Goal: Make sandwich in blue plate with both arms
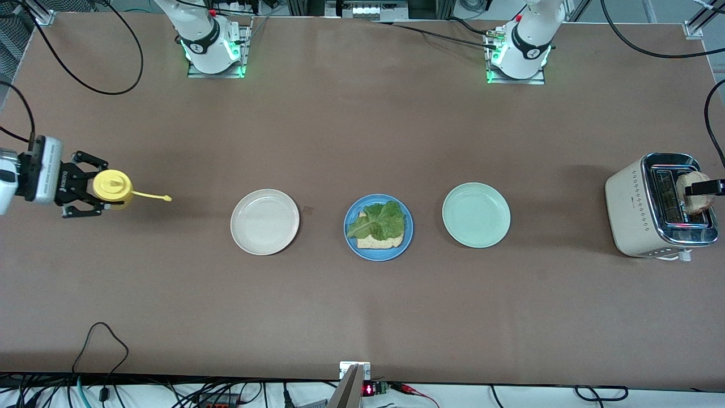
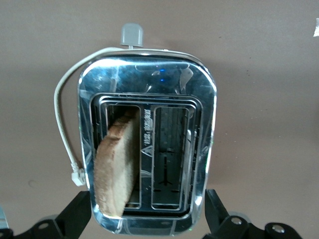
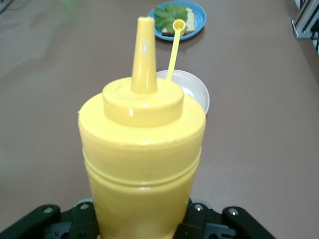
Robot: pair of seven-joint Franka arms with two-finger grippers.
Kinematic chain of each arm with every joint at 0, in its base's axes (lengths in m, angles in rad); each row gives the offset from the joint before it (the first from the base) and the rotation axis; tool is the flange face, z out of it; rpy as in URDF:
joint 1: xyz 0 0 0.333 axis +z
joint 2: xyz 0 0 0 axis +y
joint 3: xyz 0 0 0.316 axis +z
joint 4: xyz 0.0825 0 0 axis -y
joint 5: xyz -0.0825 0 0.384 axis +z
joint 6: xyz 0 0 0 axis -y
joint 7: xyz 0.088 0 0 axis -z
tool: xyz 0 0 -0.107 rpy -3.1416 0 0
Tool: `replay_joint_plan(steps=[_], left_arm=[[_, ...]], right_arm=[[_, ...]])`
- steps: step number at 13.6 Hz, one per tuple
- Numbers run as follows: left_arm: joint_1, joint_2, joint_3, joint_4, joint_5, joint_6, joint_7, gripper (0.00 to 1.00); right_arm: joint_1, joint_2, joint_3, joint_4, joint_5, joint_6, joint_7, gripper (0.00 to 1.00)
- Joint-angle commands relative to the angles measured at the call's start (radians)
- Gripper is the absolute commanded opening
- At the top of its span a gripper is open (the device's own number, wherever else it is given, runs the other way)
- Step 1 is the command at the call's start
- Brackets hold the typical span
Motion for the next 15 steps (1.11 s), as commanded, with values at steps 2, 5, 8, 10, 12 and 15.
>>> replay_joint_plan(steps=[2, 5, 8, 10, 12, 15], left_arm=[[0.032, 0.035, -0.008, 0.031, 0.016, 0.038, 0.074, 1.0], [0.046, 0.053, -0.01, 0.031, 0.014, 0.04, 0.085, 1.0], [0.06, 0.072, -0.008, 0.014, 0.011, 0.037, 0.084, 1.0], [0.07, 0.075, -0.01, 0.014, 0.011, 0.032, 0.085, 1.0], [0.072, 0.075, -0.01, 0.013, 0.011, 0.03, 0.085, 0.91], [0.072, 0.075, -0.01, 0.013, 0.011, 0.03, 0.087, 0.61]], right_arm=[[-0.164, 0.1, 0.03, -0.015, 0.121, -0.082, -0.236, 0.0], [-0.239, 0.188, 0.029, -0.012, 0.152, -0.121, -0.371, 0.0], [-0.285, 0.263, 0.027, -0.01, 0.152, -0.121, -0.48, 0.0], [-0.304, 0.323, 0.026, -0.006, 0.152, -0.118, -0.54, 0.0], [-0.324, 0.38, 0.026, -0.006, 0.154, -0.118, -0.568, 0.0], [-0.33, 0.4, 0.026, -0.006, 0.154, -0.112, -0.583, 0.0]])
